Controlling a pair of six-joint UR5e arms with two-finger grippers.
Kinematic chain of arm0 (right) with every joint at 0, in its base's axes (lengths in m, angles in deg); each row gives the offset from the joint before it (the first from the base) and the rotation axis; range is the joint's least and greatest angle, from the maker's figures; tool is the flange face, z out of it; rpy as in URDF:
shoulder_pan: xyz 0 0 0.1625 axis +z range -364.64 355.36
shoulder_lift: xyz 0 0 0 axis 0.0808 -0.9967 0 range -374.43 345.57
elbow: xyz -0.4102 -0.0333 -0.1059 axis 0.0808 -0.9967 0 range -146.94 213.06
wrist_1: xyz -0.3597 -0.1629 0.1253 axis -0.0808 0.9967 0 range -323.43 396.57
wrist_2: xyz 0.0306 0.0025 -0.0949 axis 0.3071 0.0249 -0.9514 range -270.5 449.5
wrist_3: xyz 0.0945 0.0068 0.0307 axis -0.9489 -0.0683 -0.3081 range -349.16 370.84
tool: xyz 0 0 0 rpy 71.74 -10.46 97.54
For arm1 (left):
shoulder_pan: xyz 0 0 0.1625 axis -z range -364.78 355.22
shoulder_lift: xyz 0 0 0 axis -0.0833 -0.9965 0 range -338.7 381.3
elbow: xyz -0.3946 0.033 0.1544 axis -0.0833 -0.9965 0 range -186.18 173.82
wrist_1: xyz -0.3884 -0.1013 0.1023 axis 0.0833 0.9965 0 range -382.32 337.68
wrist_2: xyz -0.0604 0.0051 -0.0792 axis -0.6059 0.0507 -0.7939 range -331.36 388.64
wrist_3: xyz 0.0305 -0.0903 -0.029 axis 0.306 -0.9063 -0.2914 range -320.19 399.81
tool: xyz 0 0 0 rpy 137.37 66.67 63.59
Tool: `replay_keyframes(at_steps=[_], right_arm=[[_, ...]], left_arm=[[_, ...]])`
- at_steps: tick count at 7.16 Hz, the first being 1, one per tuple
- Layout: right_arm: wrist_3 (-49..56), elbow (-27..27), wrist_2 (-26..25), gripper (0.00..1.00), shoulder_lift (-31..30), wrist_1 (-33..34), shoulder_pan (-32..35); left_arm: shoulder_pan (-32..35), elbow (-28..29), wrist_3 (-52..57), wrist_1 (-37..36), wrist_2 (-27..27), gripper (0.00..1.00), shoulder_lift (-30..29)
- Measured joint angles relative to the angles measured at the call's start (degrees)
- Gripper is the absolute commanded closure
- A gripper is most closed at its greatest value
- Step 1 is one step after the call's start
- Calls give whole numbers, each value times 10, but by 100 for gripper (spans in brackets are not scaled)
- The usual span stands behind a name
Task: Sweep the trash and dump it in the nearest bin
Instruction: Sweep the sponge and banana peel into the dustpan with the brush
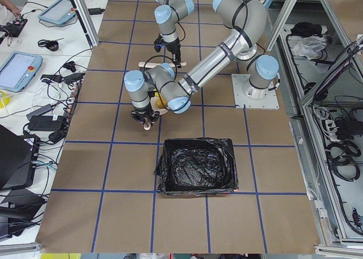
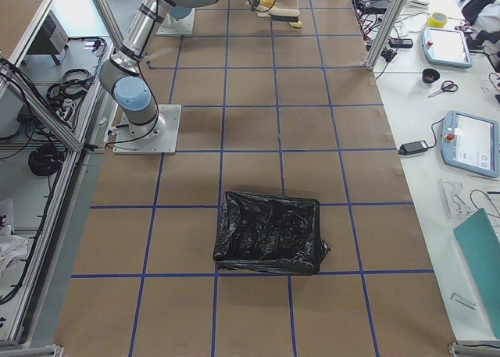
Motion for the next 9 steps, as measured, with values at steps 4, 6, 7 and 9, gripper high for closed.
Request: replay_keyframes(at_steps=[4,6,7,9], right_arm=[[-65,-17,3,100,38,43,-32],[-102,-37,28,100,52,63,-26],[-101,-44,47,100,59,71,-21],[-29,-54,75,100,78,82,-17]], left_arm=[[0,0,0,0,0,100,-1],[0,0,0,0,0,100,-1],[0,0,0,0,0,100,-1],[0,0,0,0,0,100,-1]])
